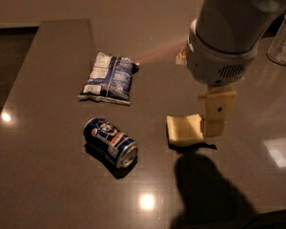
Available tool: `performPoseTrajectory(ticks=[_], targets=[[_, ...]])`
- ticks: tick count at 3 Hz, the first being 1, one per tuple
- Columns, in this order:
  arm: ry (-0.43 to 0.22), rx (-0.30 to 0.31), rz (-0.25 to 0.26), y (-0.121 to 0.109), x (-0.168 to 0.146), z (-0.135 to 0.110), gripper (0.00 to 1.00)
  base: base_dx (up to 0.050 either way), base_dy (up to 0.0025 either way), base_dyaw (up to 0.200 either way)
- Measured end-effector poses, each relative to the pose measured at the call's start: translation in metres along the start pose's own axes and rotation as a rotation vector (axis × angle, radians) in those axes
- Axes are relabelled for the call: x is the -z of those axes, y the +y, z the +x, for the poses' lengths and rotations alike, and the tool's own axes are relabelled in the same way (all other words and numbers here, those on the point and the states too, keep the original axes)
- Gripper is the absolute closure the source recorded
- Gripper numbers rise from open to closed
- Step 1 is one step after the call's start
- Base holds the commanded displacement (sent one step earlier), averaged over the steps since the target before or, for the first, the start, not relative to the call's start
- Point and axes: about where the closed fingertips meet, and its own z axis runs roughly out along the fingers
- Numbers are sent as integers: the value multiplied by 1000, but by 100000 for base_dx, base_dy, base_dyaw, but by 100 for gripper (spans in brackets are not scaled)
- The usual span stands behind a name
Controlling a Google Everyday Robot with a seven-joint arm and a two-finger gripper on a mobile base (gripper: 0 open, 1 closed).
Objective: Place pepsi can upright
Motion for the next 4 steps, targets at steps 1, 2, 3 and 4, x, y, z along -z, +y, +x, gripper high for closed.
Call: performPoseTrajectory(ticks=[1,2,3,4], targets=[[-129,-5,-111,4,-42,-2,0,0,0,0],[-298,-39,-106,7,-55,-2,0,0,0,0],[-332,-41,-106,8,-52,-8,0,0,0,0],[-235,-50,-99,8,-48,-9,0,0,0,0]])
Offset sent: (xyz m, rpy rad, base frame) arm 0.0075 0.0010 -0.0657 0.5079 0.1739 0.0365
